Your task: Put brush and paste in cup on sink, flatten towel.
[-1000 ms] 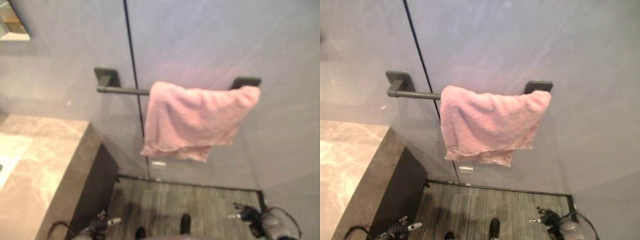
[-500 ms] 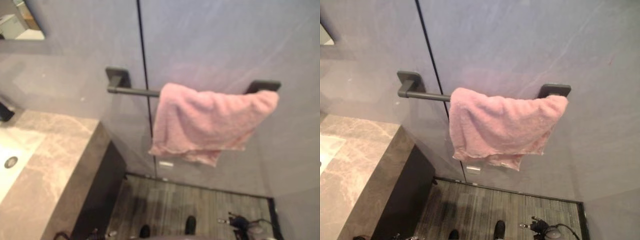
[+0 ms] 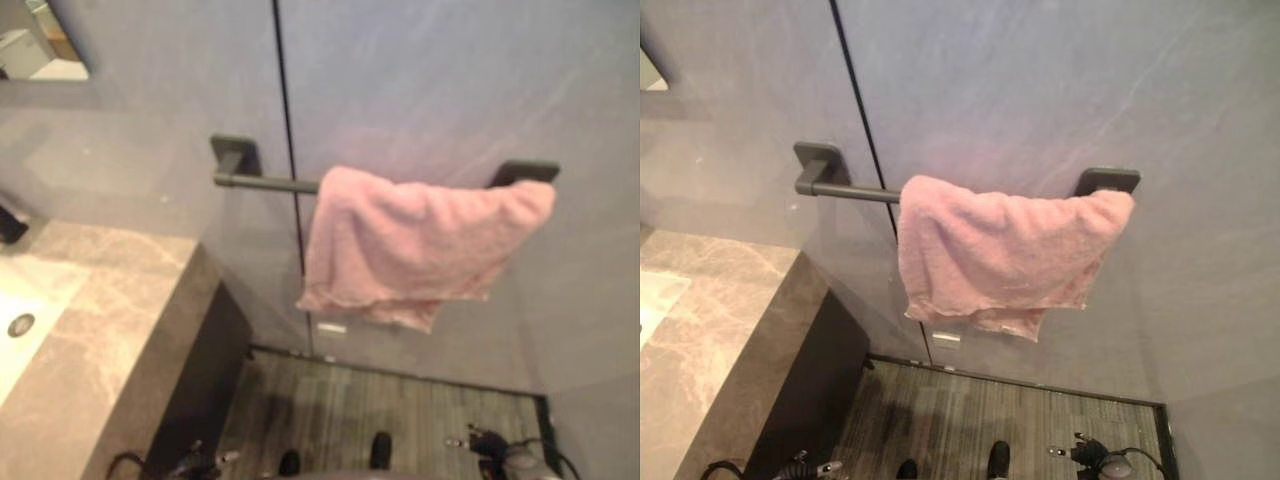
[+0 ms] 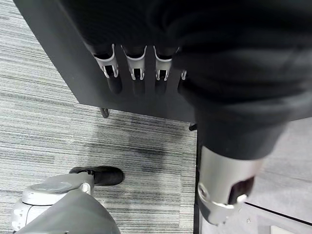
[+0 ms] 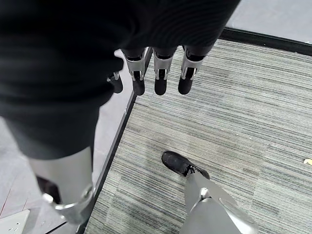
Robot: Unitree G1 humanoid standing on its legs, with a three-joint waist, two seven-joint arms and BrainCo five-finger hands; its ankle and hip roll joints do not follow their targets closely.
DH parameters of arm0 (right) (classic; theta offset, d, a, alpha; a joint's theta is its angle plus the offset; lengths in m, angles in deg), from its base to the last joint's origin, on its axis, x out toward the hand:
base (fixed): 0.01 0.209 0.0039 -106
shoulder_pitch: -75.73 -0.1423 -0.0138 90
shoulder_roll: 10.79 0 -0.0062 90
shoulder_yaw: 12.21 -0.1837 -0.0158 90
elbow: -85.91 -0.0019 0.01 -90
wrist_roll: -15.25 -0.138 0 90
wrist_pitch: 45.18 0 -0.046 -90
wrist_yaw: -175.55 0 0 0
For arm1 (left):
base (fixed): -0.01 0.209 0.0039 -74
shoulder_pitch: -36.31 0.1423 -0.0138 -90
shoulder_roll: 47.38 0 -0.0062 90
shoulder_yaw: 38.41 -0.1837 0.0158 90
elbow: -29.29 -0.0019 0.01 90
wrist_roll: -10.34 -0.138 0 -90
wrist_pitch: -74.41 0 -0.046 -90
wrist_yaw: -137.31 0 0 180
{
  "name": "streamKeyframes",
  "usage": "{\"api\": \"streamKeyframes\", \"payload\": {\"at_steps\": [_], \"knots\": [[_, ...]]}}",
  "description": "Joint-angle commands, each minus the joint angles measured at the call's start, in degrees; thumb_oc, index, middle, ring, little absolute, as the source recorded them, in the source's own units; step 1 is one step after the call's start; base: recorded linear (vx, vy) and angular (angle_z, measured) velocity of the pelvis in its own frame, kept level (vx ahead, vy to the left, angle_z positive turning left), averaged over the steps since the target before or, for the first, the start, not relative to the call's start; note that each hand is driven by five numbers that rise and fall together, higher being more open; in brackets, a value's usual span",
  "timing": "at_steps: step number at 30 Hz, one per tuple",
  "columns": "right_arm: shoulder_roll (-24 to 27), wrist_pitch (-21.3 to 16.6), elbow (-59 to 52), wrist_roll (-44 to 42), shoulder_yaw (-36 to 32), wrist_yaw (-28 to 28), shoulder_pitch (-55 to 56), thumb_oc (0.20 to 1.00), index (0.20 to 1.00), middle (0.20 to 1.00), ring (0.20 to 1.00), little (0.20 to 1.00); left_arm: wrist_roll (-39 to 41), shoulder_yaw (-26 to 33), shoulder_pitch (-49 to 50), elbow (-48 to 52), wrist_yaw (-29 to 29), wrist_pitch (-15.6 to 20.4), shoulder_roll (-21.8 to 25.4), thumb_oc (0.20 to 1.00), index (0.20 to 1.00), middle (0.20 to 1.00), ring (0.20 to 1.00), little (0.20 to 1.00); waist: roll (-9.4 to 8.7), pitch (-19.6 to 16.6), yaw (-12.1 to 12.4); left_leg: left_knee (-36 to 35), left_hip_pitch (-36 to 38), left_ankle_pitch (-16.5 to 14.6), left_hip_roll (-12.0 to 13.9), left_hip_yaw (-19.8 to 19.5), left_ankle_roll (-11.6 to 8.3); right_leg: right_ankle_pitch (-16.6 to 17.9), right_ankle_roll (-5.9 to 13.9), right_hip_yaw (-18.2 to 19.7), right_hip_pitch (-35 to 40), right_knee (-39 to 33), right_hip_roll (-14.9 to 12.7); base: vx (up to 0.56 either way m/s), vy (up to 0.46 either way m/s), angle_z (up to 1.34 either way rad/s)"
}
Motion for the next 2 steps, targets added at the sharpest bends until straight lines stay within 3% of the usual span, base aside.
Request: {"api": "streamKeyframes", "payload": {"at_steps": [1, 2], "knots": [[0.8, -1.4, 2.2, -1.2, 0.3, -0.6, -0.5, 1.0, 1.0, 1.0, 1.0, 1.0, -1.1, 0.1, -1.9, -2.9, -0.7, 1.7, 2.9, 1.0, 1.0, 1.0, 1.0, 1.0, -1.86, -0.6, -0.1, 0.6, -3.1, -1.4, -1.0, 1.4, 3.45, -7.8, 2.17, -1.6, 4.9, 0.4, -0.5, 0.0, 0.0, 0.0], [0.8, -1.4, 2.2, -1.3, 0.2, -0.6, -0.5, 1.0, 1.0, 1.0, 1.0, 1.0, -1.2, 0.1, -1.8, -3.1, -0.6, 1.6, 2.9, 1.0, 1.0, 1.0, 1.0, 1.0, -1.89, -0.6, -0.1, 0.6, -3.1, -1.5, -1.0, 1.4, 3.45, -7.8, 2.18, -1.7, 4.9, 0.4, -0.5, 0.0, 0.0, 0.0]]}}
